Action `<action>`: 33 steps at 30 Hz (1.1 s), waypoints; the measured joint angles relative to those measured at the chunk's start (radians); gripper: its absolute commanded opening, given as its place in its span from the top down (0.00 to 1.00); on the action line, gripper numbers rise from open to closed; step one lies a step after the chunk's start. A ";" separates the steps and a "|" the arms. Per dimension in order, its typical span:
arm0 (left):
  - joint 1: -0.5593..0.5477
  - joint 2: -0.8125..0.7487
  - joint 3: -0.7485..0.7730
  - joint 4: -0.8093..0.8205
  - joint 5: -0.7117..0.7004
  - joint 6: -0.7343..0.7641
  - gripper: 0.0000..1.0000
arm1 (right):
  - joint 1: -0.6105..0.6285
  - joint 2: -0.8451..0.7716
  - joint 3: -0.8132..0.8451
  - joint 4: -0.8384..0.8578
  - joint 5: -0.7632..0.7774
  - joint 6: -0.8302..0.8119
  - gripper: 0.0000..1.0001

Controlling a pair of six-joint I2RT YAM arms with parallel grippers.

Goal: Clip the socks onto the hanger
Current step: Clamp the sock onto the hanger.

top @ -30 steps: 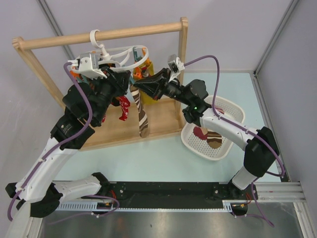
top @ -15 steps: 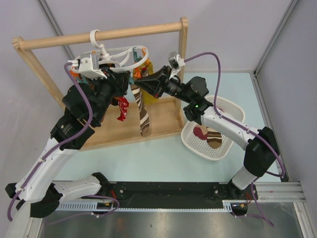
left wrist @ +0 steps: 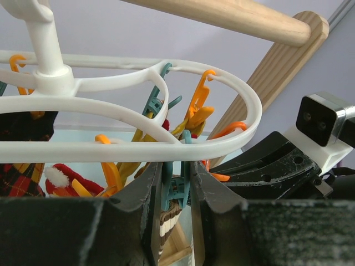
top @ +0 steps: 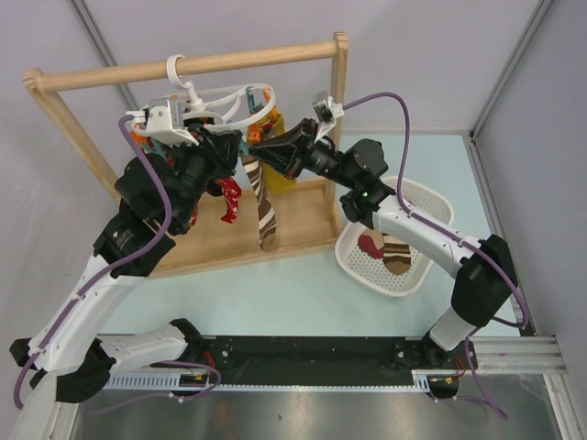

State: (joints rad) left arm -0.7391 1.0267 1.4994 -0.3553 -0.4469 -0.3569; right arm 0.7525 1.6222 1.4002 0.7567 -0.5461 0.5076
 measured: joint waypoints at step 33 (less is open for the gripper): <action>0.000 -0.002 -0.008 0.014 0.015 0.027 0.99 | -0.010 0.001 0.016 -0.005 -0.012 0.055 1.00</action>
State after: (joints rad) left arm -0.7391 1.0252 1.4910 -0.3408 -0.4316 -0.3298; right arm 0.7429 1.6234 1.4158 0.7517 -0.5583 0.5621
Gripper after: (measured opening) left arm 0.262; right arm 0.083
